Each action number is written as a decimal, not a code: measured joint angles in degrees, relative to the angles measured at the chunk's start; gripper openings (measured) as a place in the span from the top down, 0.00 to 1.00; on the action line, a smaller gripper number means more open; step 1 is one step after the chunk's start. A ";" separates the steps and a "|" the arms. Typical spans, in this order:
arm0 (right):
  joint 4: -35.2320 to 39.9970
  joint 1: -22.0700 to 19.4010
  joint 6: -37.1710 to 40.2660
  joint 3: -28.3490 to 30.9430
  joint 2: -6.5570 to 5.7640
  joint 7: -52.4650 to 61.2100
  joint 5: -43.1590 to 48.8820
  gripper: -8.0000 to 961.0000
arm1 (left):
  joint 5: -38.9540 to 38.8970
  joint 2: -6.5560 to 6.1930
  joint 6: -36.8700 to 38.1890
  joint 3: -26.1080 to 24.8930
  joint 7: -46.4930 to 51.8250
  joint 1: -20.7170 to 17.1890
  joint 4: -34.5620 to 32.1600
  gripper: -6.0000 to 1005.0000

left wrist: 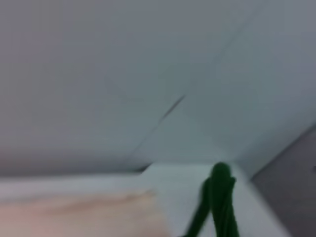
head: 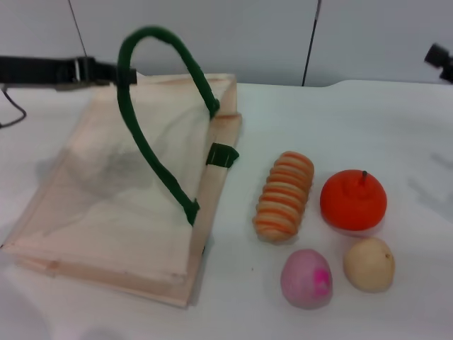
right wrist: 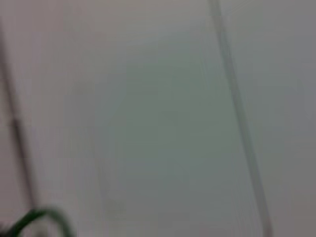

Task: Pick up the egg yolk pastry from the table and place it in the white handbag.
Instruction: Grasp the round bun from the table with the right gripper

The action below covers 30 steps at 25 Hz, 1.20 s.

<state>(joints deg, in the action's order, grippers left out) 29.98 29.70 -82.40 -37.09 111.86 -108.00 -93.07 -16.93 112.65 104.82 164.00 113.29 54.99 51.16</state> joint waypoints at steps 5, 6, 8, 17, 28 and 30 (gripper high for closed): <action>2.92 0.02 -6.94 0.01 -1.41 2.19 8.08 0.13 | -10.82 -1.61 6.79 0.00 -1.88 -2.85 -2.39 0.86; 4.22 0.01 -7.34 0.00 -1.15 3.11 10.20 0.13 | -12.52 -1.99 7.52 0.00 -2.00 -3.44 -3.23 0.86; 7.47 0.01 -7.93 -0.03 -0.11 5.25 15.31 0.13 | -15.36 -2.71 8.95 0.00 -2.40 -4.21 -4.88 0.86; 17.39 0.11 -11.00 -0.35 4.30 12.11 33.04 0.14 | -18.80 -3.79 11.41 0.00 -3.43 -4.97 -7.41 0.86; 18.26 -0.50 -11.63 -0.76 4.56 15.96 43.53 0.14 | -20.68 -4.33 11.50 0.00 -3.02 -5.86 -7.40 0.86; 17.95 -0.28 -10.74 -1.07 4.59 16.38 44.60 0.14 | -21.25 -4.44 11.51 0.00 -2.95 -5.86 -7.40 0.86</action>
<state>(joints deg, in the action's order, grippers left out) 47.93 29.42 -93.15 -38.16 116.45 -91.62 -48.47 -38.18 108.21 116.33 164.00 110.34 49.13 43.76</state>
